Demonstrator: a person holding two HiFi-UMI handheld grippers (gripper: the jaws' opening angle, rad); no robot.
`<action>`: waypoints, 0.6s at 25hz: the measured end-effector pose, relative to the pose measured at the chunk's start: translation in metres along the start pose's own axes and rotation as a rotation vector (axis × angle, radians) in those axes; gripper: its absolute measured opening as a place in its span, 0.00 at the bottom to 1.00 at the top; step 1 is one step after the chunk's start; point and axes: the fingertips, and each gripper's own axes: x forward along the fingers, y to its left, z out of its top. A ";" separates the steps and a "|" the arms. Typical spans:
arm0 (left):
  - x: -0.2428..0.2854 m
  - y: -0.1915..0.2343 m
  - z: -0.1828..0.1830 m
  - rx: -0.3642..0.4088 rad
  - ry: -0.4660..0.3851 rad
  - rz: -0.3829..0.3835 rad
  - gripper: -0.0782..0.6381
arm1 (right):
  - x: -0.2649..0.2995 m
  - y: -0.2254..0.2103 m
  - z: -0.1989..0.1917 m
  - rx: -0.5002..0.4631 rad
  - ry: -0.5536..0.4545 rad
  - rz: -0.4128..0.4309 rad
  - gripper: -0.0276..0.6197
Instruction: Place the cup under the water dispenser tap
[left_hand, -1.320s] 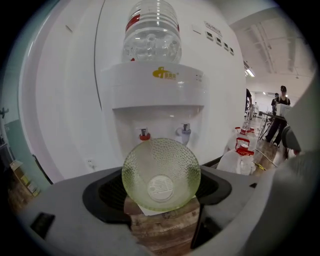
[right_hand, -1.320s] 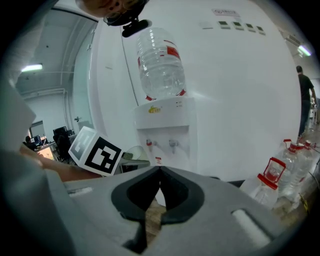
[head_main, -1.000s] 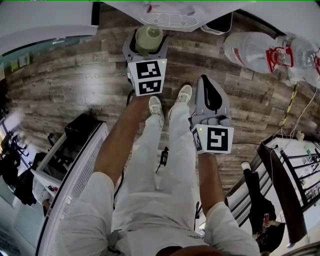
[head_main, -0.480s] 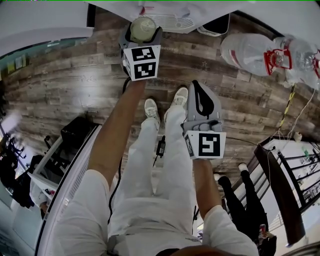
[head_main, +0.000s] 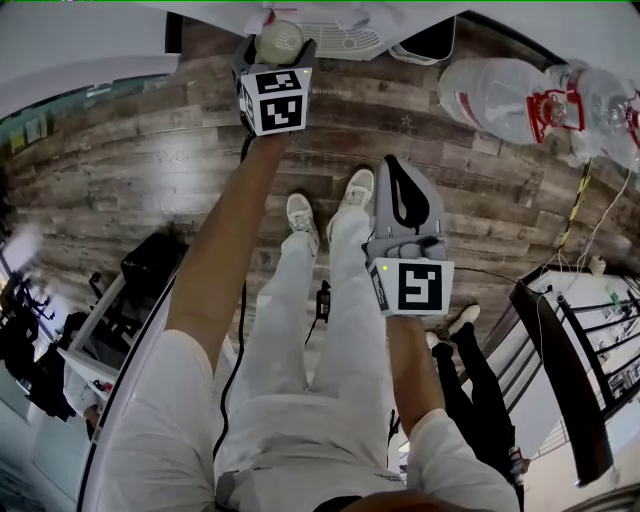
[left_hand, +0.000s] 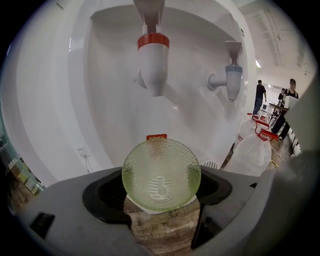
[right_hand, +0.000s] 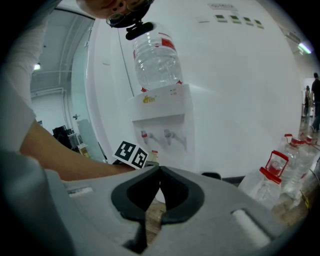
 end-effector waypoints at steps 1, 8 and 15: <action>0.003 -0.001 -0.001 0.003 0.004 -0.003 0.64 | 0.000 0.000 -0.001 -0.001 0.001 0.000 0.04; 0.016 -0.004 -0.007 -0.008 0.025 -0.021 0.64 | 0.004 -0.002 -0.001 -0.005 0.004 0.002 0.04; 0.022 -0.008 0.002 -0.036 0.019 -0.053 0.64 | 0.003 -0.005 -0.002 -0.008 0.012 0.001 0.04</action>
